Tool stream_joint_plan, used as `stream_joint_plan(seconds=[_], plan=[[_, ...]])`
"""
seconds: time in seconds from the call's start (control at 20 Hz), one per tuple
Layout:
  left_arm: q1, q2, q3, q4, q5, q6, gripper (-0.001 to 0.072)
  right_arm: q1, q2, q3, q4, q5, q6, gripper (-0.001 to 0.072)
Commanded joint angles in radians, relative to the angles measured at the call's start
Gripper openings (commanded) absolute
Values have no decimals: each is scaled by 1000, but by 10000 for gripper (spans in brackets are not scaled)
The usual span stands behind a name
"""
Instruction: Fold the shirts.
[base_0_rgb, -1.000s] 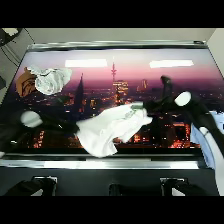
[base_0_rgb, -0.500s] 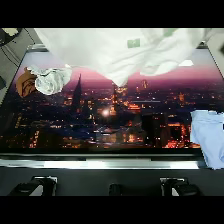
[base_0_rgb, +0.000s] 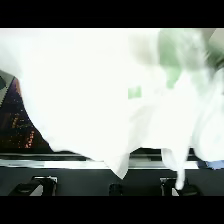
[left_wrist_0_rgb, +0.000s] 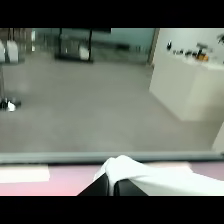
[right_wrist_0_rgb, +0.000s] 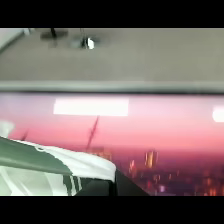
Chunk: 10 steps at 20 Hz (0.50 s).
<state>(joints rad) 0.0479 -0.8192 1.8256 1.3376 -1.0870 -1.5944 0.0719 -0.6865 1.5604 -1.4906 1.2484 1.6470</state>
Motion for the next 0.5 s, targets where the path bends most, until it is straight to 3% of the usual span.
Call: stream_joint_plan(seconds=[0.0,0.1,0.2,0.35,0.45], plan=[[1,-35,-307,0,-68,57,31,0,-156,-70,93,326,-12,47],[1,-89,-534,0,5,90,31,0,-282,-188,176,225,-63,48],[1,-178,-703,-3,112,91,31,0,-422,-293,222,-9,-48,48],[1,-354,-770,-12,237,37,32,0,-654,-325,365,-327,3,48],[1,-453,-754,-74,299,34,32,0,-777,-325,549,-478,2,48]])
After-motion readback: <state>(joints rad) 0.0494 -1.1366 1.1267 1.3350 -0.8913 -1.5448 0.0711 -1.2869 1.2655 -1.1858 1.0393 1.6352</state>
